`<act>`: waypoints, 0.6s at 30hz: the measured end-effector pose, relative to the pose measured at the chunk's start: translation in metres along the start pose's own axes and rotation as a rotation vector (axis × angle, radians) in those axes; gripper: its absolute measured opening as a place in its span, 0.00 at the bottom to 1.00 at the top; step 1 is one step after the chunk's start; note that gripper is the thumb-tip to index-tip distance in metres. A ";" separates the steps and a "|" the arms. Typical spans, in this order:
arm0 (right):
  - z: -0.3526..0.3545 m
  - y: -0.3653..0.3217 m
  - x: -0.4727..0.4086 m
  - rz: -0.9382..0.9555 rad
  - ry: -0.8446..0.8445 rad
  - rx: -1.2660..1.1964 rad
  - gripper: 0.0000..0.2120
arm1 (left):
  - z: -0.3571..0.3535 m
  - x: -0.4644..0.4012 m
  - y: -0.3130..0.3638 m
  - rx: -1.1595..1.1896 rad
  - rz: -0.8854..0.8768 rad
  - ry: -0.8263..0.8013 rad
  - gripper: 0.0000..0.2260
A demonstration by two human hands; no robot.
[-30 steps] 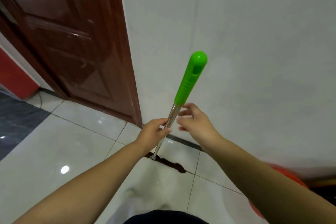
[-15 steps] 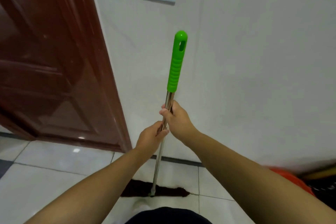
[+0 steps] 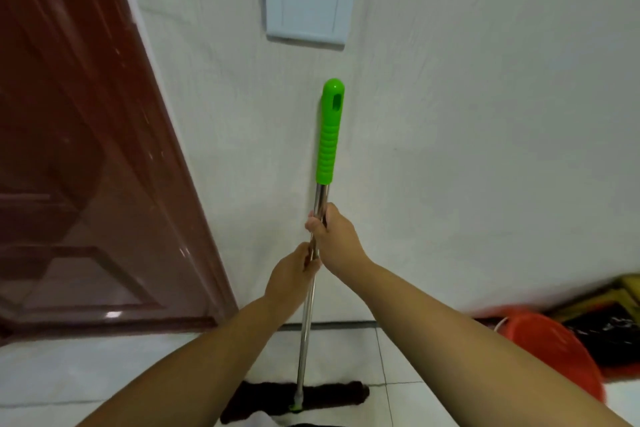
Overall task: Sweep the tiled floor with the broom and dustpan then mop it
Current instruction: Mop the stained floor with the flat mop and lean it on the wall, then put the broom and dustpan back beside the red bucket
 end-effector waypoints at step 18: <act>0.016 0.055 0.019 -0.101 0.177 -0.056 0.22 | 0.001 0.012 -0.033 0.164 0.009 0.183 0.22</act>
Point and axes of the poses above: each hand's wrist, its own x-axis away from the middle knuckle, its own z-axis out of the back of the hand, y = z × x, the point moved 8 cm from there along -x, towards the middle knuckle, and after that the axes turned 8 degrees about -y, right-handed, at the moved point
